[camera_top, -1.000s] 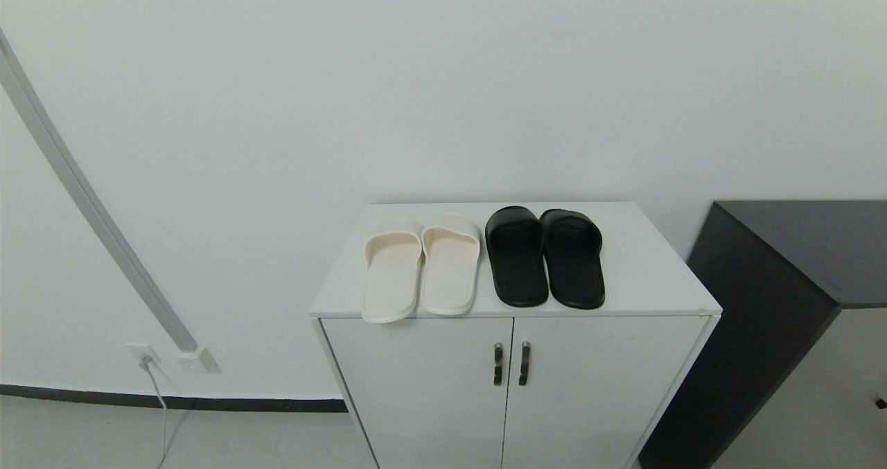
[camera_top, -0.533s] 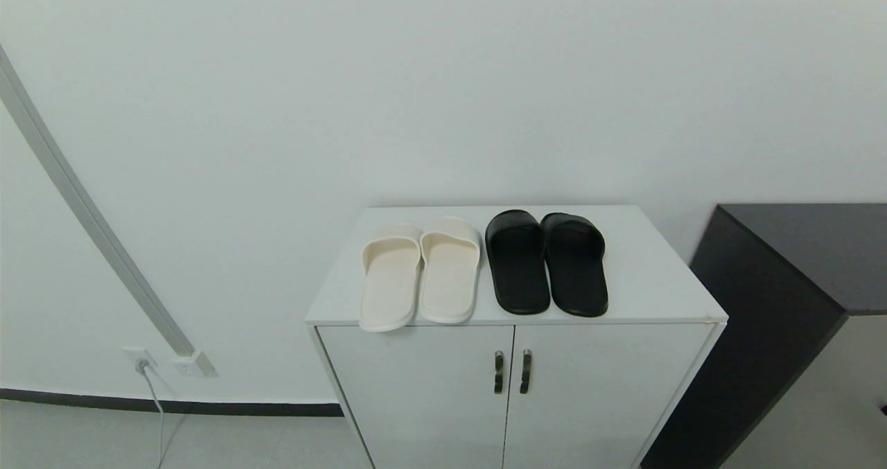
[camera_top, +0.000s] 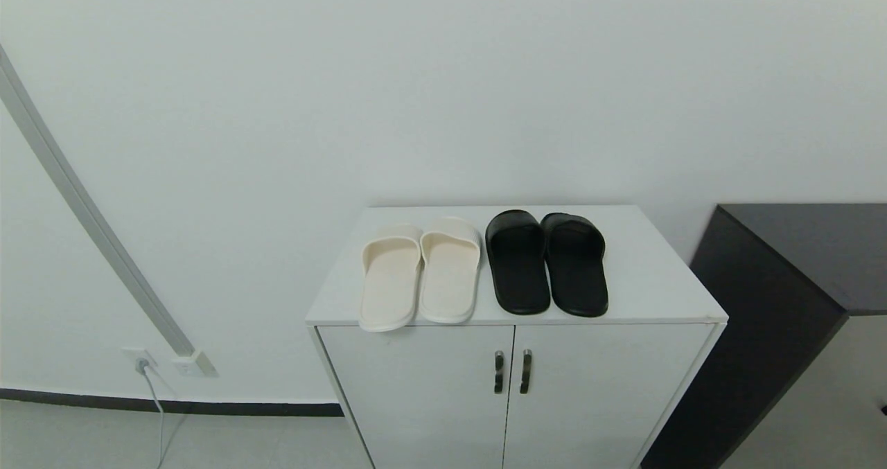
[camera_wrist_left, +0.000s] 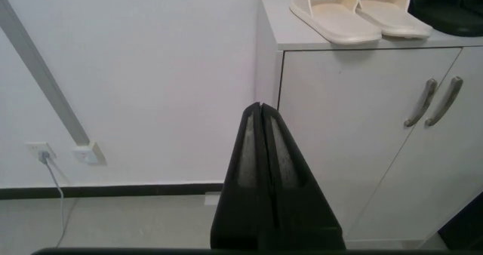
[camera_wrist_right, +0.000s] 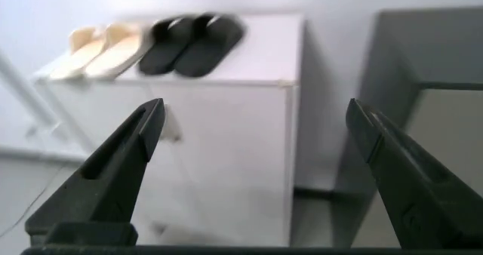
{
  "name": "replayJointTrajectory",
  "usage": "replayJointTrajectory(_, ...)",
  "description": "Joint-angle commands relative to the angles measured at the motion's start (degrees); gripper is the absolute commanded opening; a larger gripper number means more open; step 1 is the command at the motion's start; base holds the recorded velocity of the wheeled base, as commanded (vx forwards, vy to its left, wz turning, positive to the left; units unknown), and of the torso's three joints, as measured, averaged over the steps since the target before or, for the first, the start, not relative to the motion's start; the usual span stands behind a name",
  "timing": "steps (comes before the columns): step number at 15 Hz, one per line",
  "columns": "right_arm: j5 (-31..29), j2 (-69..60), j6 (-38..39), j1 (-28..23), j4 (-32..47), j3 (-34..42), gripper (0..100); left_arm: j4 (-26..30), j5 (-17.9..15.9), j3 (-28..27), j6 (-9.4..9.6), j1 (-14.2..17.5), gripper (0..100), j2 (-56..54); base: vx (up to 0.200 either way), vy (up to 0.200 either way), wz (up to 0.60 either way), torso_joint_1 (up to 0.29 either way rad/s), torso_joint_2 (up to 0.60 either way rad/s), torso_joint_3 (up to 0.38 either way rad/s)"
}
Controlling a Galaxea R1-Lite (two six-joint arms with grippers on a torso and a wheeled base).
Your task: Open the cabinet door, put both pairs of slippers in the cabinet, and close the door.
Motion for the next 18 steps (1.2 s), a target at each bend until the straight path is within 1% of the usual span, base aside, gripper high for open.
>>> replayJointTrajectory(1, 6.54, 17.03, 0.0, 1.33, -1.92, -1.57, 100, -0.01, 0.02, 0.0, 0.17, 0.01, 0, 0.04, 0.0, 0.0, 0.0, 0.0, 0.0, 0.0)
replayJointTrajectory(2, 7.33, 21.25, 0.09, 2.03, -3.77, -2.45, 100, -0.01, -0.07, 0.0, 0.17, 0.01, 0, 0.04, 0.0, 0.0, 0.0, 0.0, 0.0, 0.0)
replayJointTrajectory(4, 7.16, 28.63, 0.35, 5.37, -8.42, -3.86, 100, -0.01, -0.07, 0.0, 0.17, 0.01, 0, 0.04, 0.0, 0.0, 0.0, 0.0, 0.0, 0.0)
replayJointTrajectory(5, 5.92, 34.08, 1.41, 7.92, -12.2, -5.09, 100, -0.01, -0.07, 0.0, 0.26, 0.01, 0, 0.04, 0.0, 0.0, 0.0, 0.0, 0.0, 0.0)
replayJointTrajectory(7, 1.18, 40.23, 2.72, 12.66, -15.98, -6.4, 100, -0.01, -0.07, 0.0, 0.26, 0.01, 0, 0.04, 0.0, 0.0, 0.0, 0.0, 0.0, 0.0)
replayJointTrajectory(8, -5.15, 45.42, 5.54, 19.96, -21.61, -6.84, 100, -0.01, -0.15, 0.0, 0.35, 0.01, 0, 0.04, 0.0, 0.0, 0.0, 0.0, 0.0, 0.0)
replayJointTrajectory(9, -8.23, 47.88, 6.68, 23.21, -24.6, -7.02, 100, -0.01, -0.15, 0.0, 0.52, 0.01, 0, 0.04, 0.0, 0.0, 0.0, 0.0, 0.0, 0.0)
replayJointTrajectory(10, -14.64, 53.33, 8.44, 29.1, -30.4, -8.51, 100, -0.01, -0.15, 0.0, 0.7, 0.01, 0, 0.04, 0.0, 0.0, 0.0, 0.0, 0.0, 0.0)
replayJointTrajectory(11, -18.86, 57.63, 9.05, 32.26, -33.21, -11.15, 100, -0.01, -0.24, 0.0, 0.7, 0.01, 0, 0.04, 0.0, 0.0, 0.0, 0.0, 0.0, 0.0)
replayJointTrajectory(12, -20.18, 59.3, 9.32, 33.41, -33.39, -12.64, 100, -0.01, -0.24, 0.0, 0.79, 0.01, 0, 0.04, 0.0, 0.0, 0.0, 0.0, 0.0, 0.0)
replayJointTrajectory(13, -23.08, 63.7, 10.19, 36.31, -33.39, -16.69, 100, -0.01, -0.24, 0.0, 0.79, 0.01, 0, 0.04, 0.0, 0.0, 0.0, 0.0, 0.0, 0.0)
replayJointTrajectory(14, -25.8, 66.86, 10.72, 37.71, -33.39, -19.41, 100, -0.01, -0.24, 0.0, 0.79, 0.01, 0, 0.04, 0.0, 0.0, 0.0, 0.0, 0.0, 0.0)
replayJointTrajectory(18, -34.68, 76.53, 11.78, 40.7, -33.65, -27.06, 100, -0.01, -0.24, 0.0, 0.79, 0.01, 0, 0.04, 0.0, 0.0, 0.0, 0.0, 0.0, 0.0)
